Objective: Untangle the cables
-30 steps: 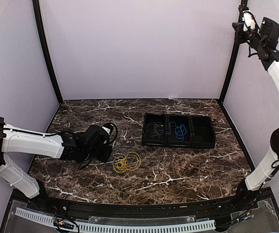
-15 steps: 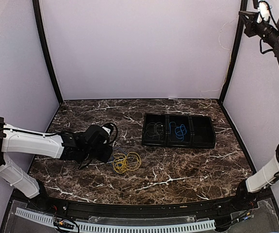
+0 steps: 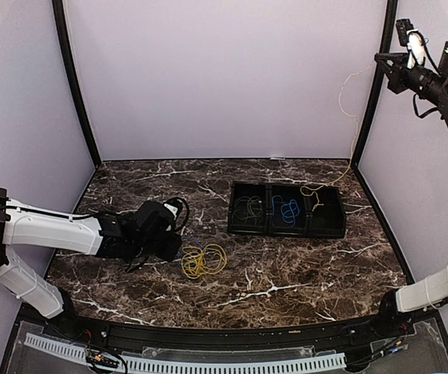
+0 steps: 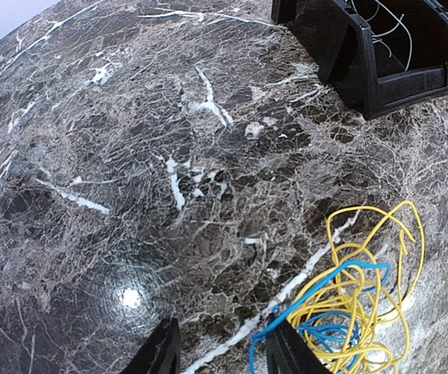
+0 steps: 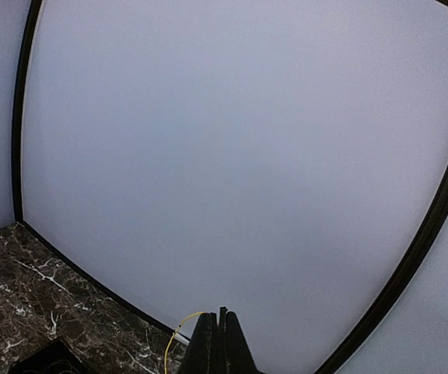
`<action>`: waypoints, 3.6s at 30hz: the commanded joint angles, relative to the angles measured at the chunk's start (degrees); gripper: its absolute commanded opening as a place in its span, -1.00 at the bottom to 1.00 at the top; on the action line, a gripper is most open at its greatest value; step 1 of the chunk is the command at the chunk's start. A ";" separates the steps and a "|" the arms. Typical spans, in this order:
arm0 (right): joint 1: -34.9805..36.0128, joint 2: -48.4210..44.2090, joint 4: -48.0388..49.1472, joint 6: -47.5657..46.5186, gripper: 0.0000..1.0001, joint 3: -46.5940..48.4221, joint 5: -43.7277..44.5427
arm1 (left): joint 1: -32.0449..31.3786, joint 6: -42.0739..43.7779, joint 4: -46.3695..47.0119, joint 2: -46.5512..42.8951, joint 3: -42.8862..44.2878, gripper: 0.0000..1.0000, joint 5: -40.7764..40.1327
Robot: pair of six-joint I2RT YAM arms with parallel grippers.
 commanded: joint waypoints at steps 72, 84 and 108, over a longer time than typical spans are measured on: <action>9.49 21.46 0.16 -8.51 -1.00 -41.04 13.35 | 0.31 -1.29 4.08 -0.99 -5.91 -0.21 -0.09; 10.40 10.08 -12.60 -10.93 -0.19 -34.93 12.49 | 0.31 -1.46 3.08 -5.57 -7.18 -0.21 -1.13; 36.77 18.00 -9.07 -16.53 -0.42 -27.52 -3.31 | 0.31 -12.57 4.13 -13.50 -7.04 0.07 6.44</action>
